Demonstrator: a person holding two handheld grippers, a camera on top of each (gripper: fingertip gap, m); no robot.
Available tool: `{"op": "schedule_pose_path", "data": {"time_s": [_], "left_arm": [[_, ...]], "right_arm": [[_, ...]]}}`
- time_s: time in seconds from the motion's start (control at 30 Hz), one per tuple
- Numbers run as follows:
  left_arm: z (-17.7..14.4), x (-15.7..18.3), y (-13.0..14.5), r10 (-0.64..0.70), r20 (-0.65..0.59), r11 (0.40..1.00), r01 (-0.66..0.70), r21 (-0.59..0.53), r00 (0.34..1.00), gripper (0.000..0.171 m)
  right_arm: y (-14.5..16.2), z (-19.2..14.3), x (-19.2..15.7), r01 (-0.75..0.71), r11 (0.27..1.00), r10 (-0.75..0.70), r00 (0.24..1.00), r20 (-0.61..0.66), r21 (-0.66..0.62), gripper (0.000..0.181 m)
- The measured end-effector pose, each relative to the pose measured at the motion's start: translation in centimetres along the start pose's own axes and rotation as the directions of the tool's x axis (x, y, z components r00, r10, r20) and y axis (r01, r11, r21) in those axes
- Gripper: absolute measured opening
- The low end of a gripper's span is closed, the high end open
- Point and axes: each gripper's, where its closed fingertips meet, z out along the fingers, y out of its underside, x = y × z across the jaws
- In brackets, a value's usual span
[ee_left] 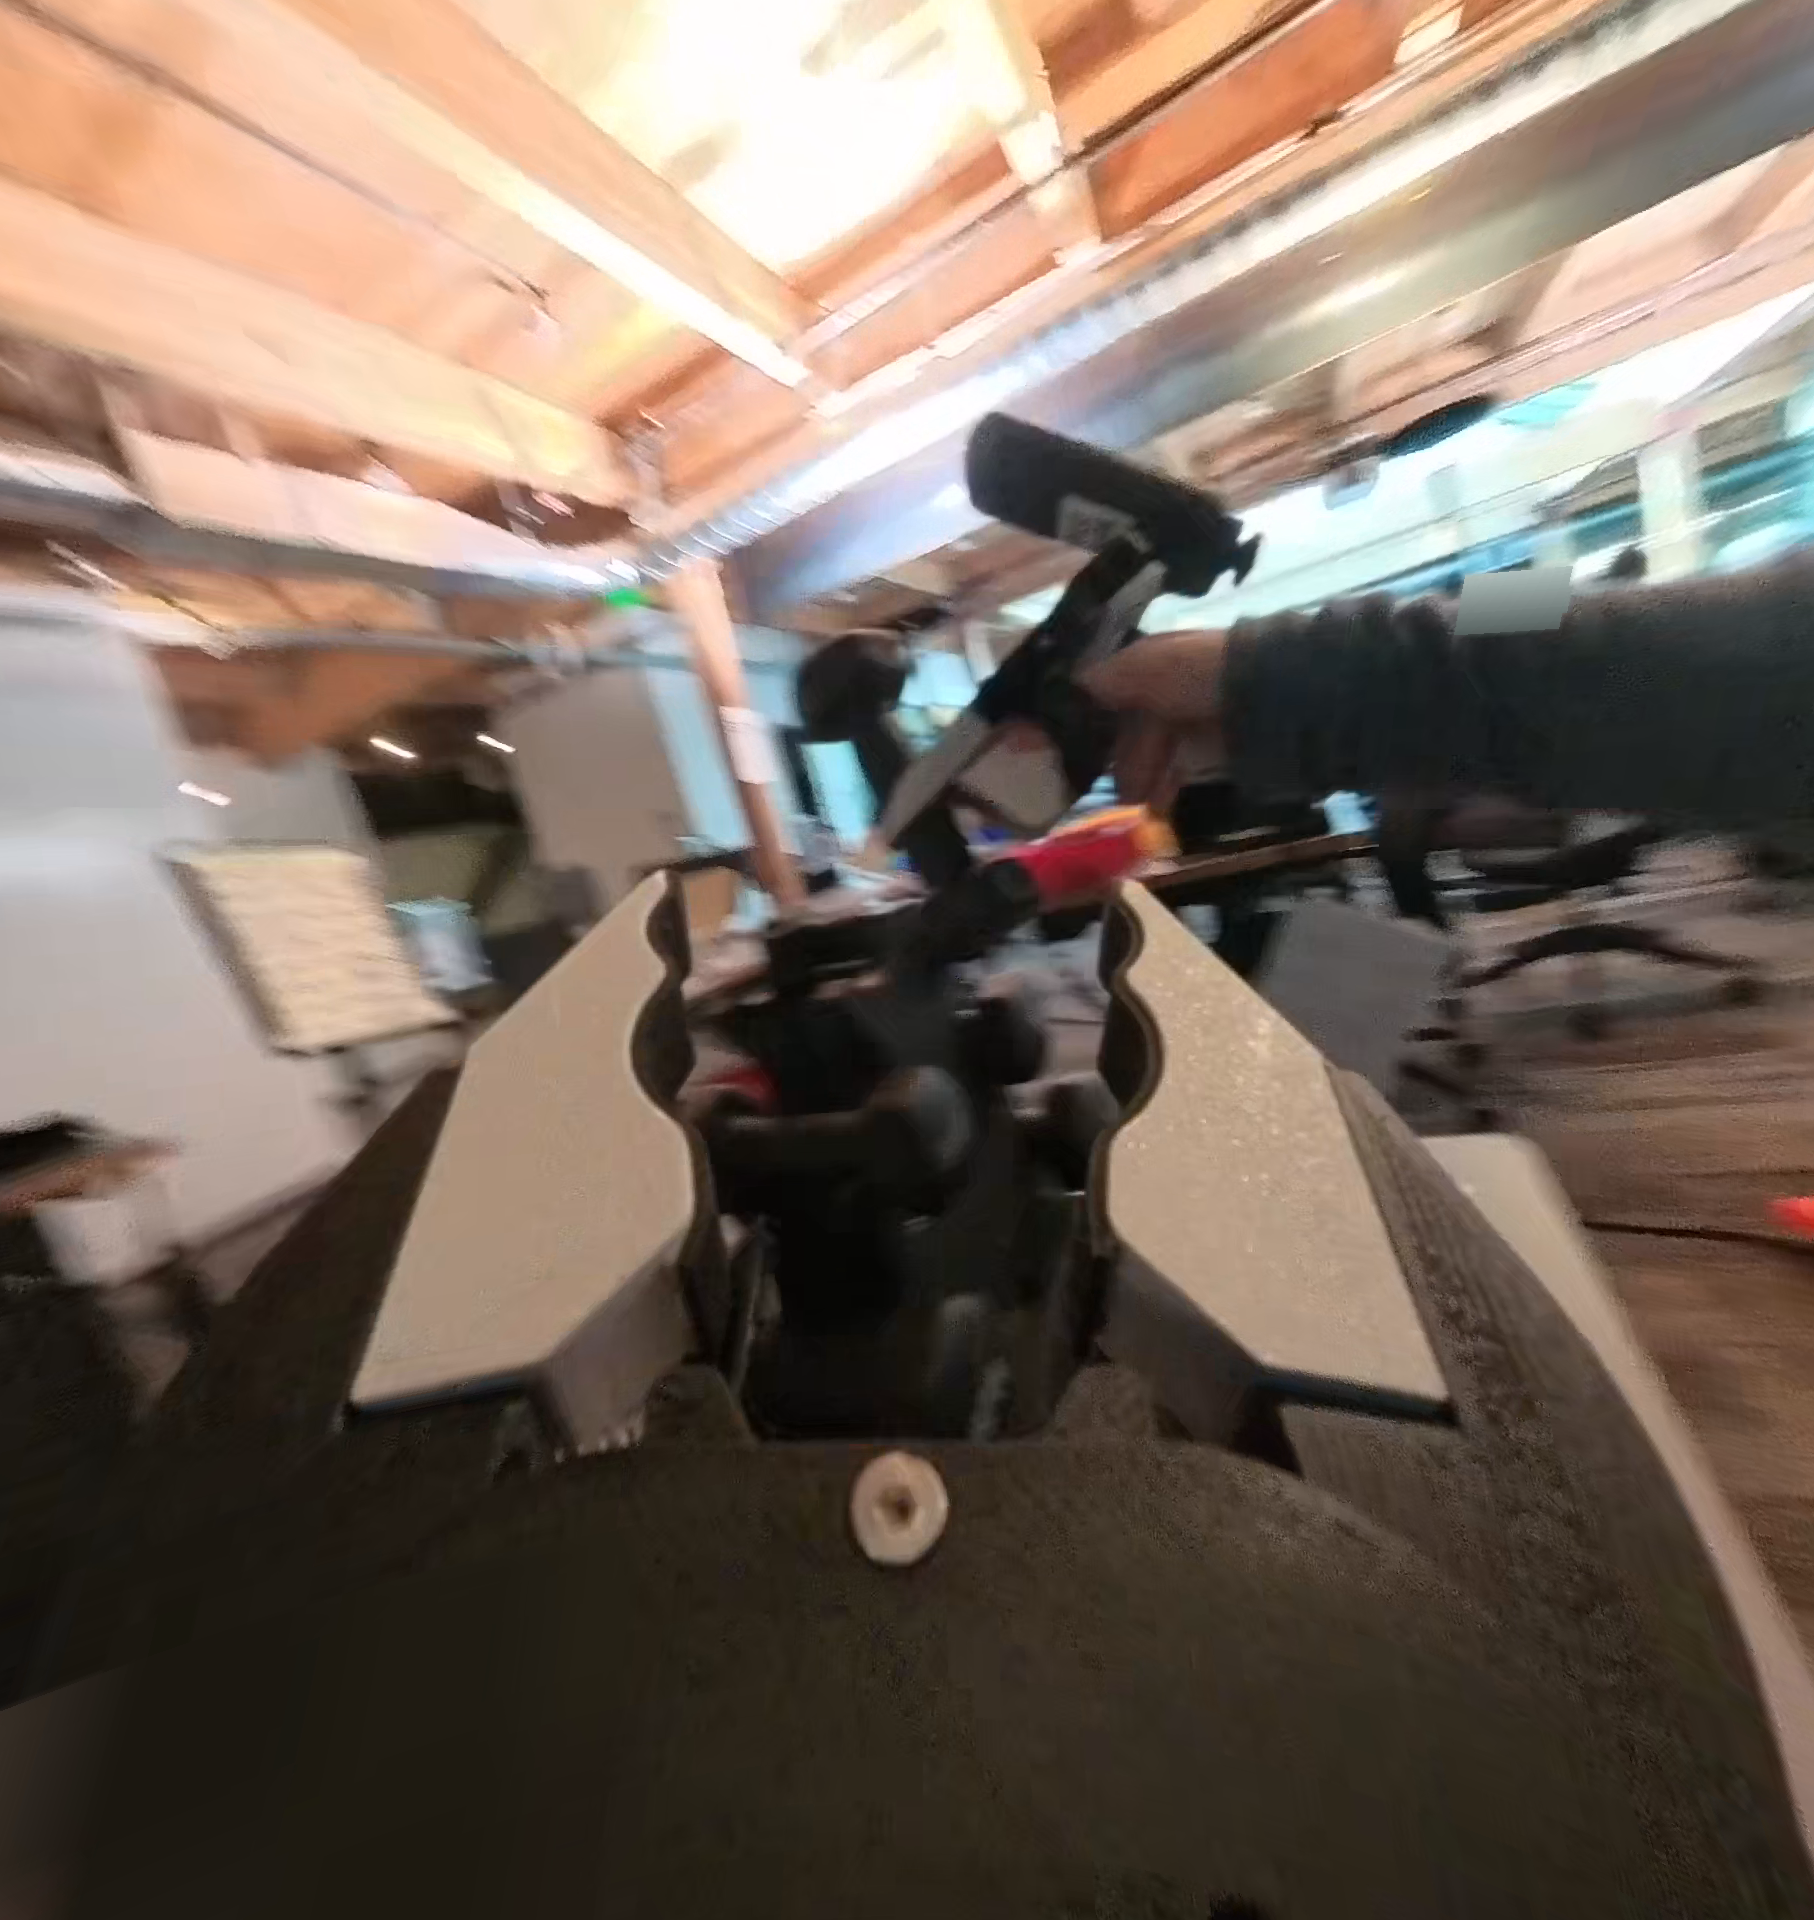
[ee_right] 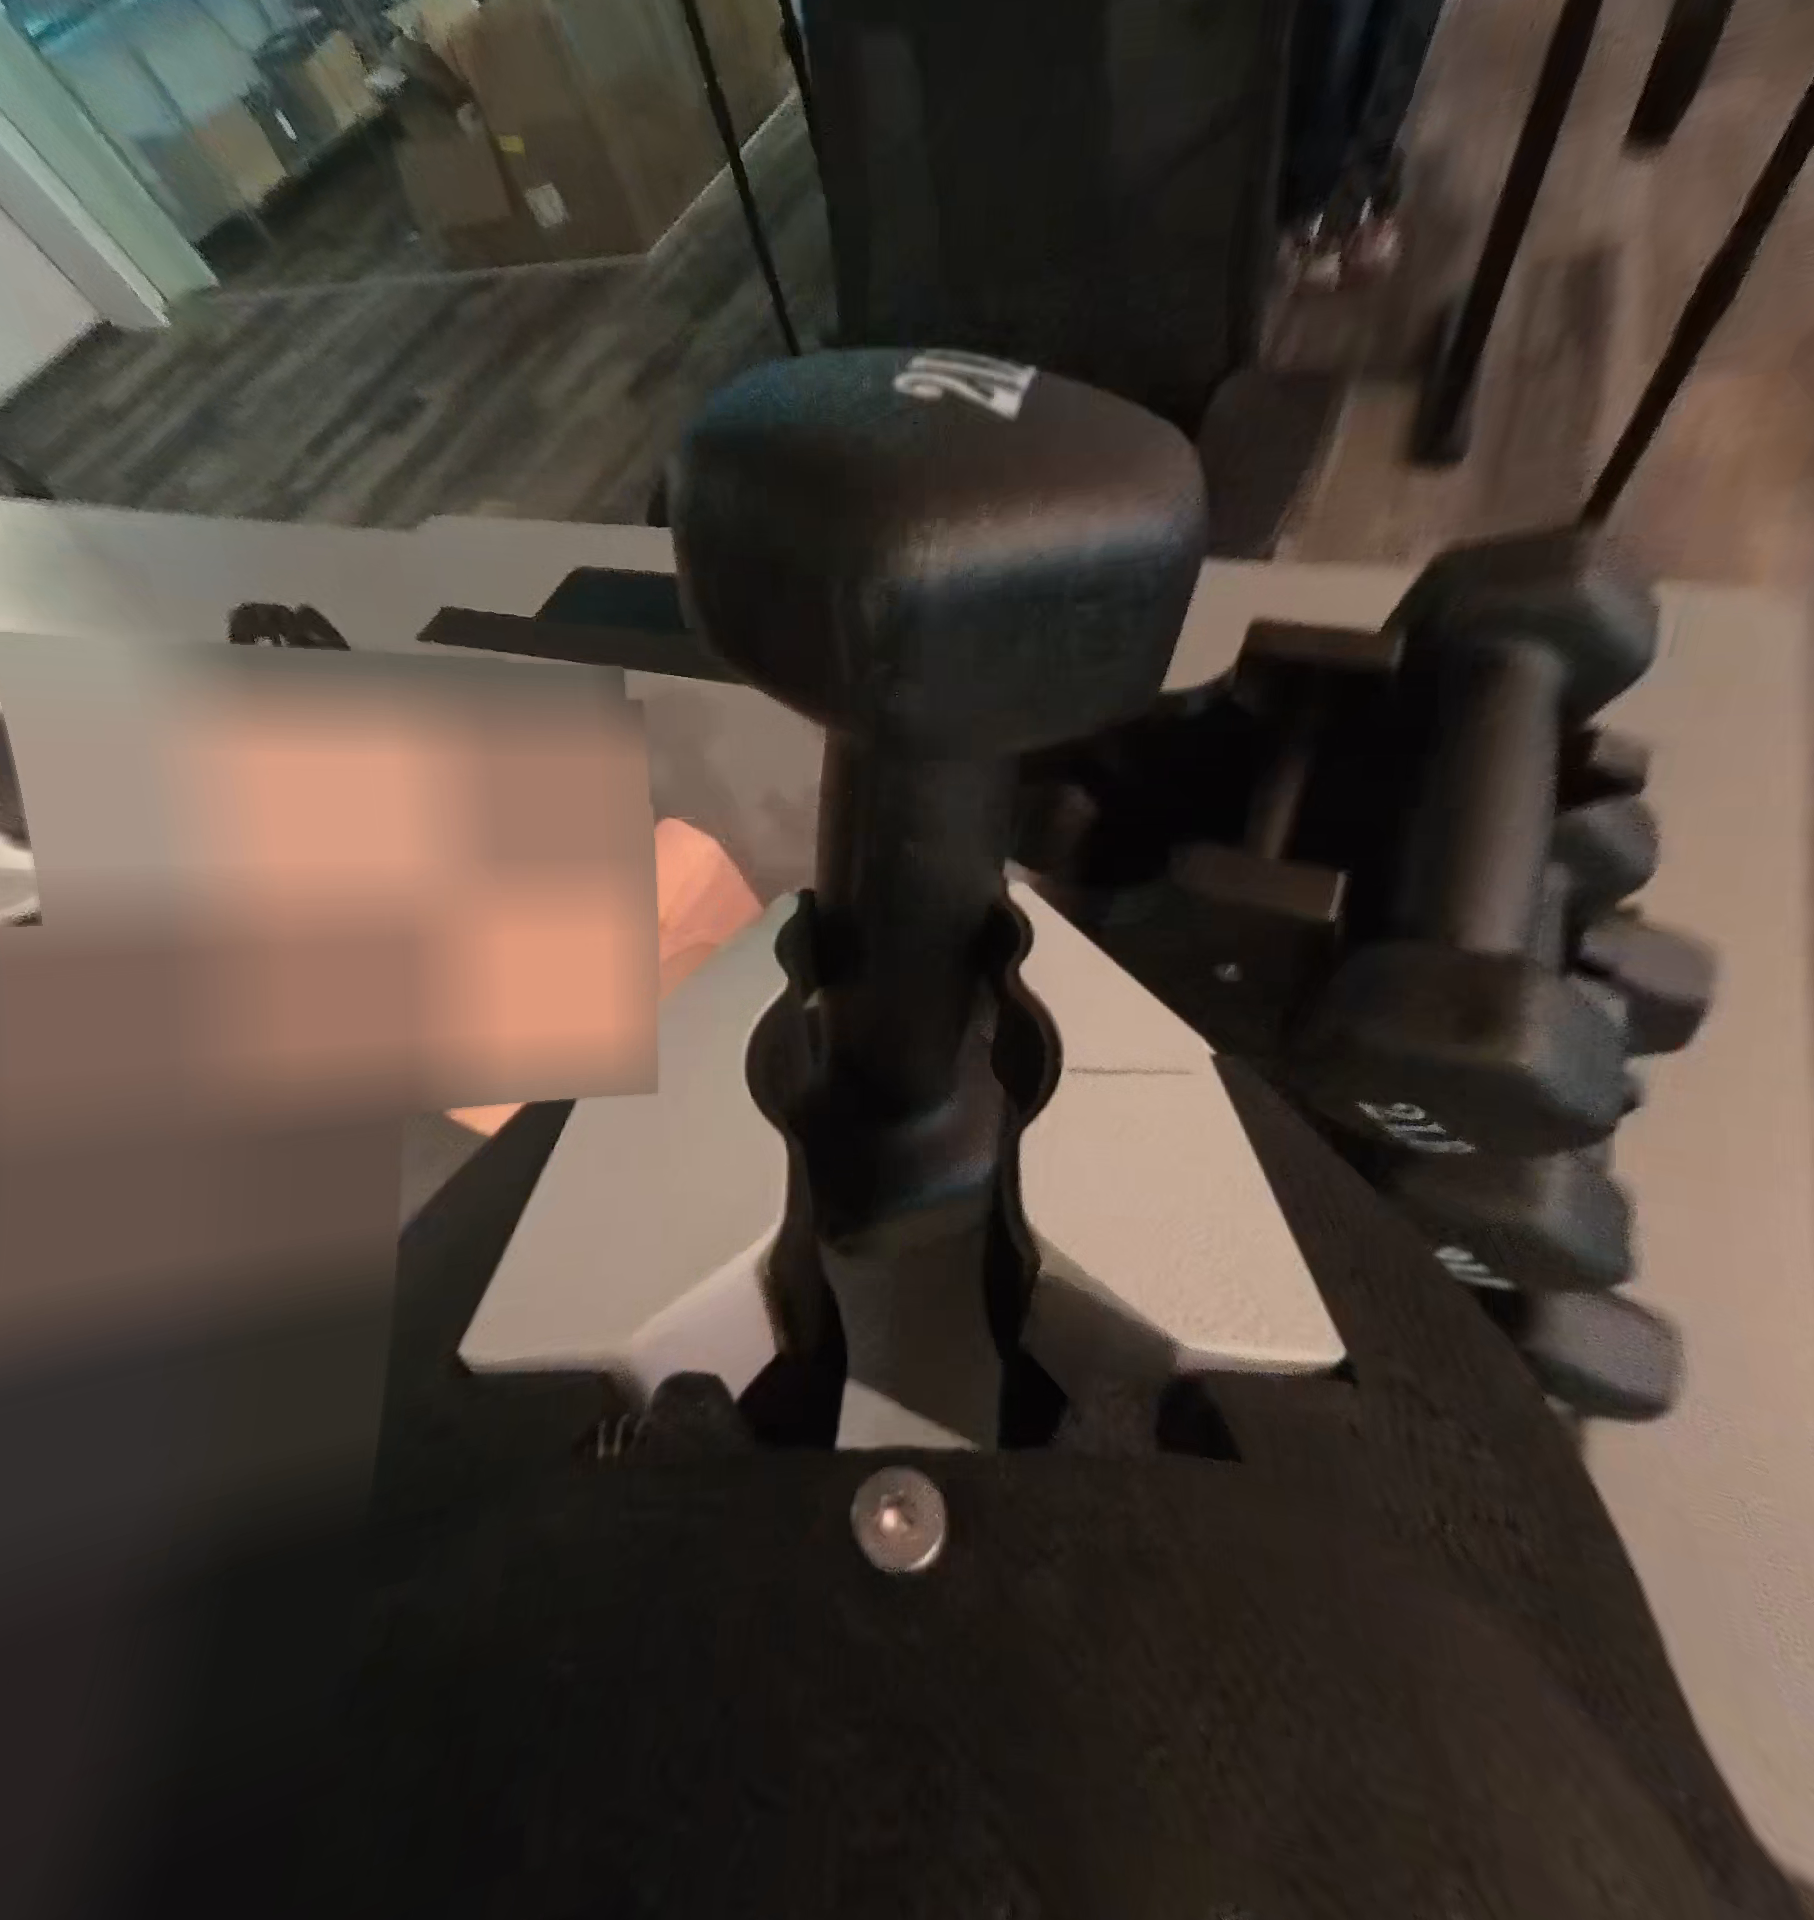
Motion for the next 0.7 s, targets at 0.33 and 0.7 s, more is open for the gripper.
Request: {"op": "schedule_pose_path", "data": {"time_s": [0.33,0.7], "left_arm": [[16.5,-0.3,9.6,-0.382,-0.063,0.900,0.355,-0.254,0.922,0.102],[18.7,-2.0,13.7,-0.433,0.041,0.838,0.419,-0.350,0.900,0.104]], "right_arm": [[1.0,5.2,4.4,-0.027,0.910,-0.044,0.986,-0.161,-0.415,0.030],[2.6,7.9,5.7,-0.156,0.711,-0.080,0.951,-0.299,-0.685,0.031]]}}
